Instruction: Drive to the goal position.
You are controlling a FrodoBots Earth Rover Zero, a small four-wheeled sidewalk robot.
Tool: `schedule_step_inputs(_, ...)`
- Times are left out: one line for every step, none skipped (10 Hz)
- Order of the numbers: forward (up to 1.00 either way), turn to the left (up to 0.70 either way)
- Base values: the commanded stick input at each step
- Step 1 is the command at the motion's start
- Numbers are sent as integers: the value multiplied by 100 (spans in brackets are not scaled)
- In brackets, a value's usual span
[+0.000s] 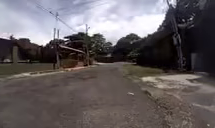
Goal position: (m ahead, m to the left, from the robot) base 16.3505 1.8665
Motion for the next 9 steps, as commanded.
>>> schedule_step_inputs(50, 0)
schedule_step_inputs(50, 0)
schedule_step_inputs(50, 0)
schedule_step_inputs(50, 0)
schedule_step_inputs(50, 0)
schedule_step_inputs(50, 0)
schedule_step_inputs(50, 0)
schedule_step_inputs(50, 0)
schedule_step_inputs(50, 0)
